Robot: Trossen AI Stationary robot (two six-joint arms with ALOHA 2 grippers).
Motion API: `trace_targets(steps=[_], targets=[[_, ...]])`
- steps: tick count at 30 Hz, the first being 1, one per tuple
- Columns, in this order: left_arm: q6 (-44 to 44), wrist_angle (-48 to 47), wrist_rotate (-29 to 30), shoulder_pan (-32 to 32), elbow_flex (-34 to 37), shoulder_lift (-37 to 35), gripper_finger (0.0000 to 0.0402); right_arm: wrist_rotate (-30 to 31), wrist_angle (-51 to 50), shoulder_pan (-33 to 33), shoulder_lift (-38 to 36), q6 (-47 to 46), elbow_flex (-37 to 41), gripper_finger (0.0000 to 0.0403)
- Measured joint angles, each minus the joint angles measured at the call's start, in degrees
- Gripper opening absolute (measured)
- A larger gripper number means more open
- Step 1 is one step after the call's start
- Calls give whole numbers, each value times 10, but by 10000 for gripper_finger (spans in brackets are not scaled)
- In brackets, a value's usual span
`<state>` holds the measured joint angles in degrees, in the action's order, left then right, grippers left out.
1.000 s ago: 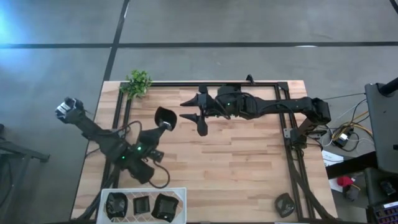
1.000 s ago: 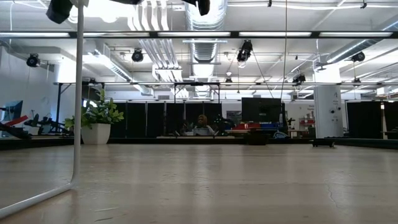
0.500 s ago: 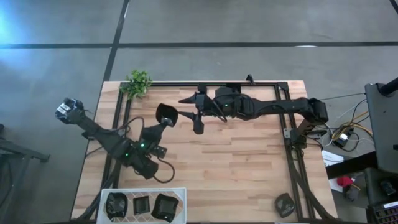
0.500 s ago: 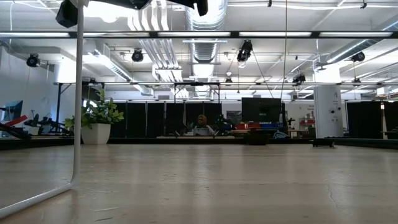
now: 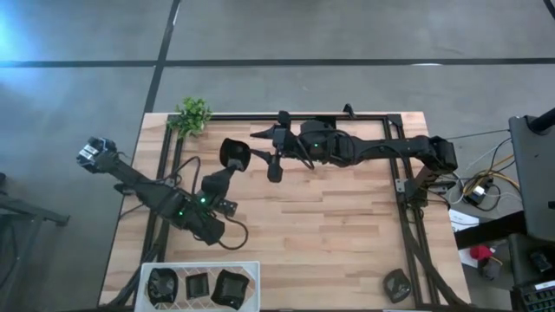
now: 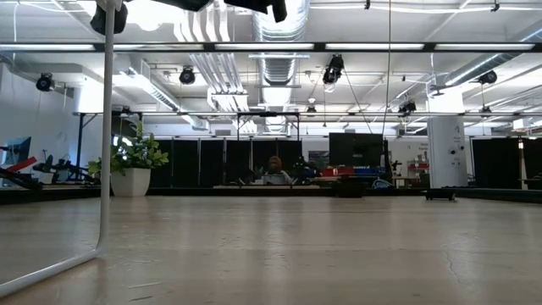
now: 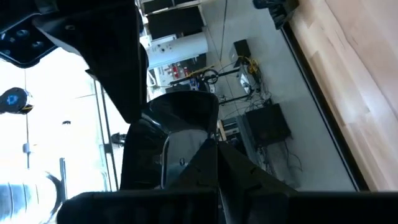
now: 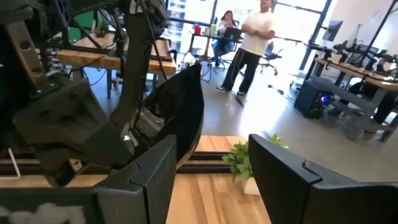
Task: Pick & Place Mini shaped plates
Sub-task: Stack the black leaf shaped plate on top of the other black leaf shaped plates on the shelf
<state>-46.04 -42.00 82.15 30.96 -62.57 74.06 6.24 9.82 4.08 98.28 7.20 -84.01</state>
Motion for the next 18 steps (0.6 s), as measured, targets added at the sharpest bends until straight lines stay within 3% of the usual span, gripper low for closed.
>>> trace_targets(steps=[18], targets=[[-17,10,0,-17,0,0,0,-1,-1,0,0,4,0,148]])
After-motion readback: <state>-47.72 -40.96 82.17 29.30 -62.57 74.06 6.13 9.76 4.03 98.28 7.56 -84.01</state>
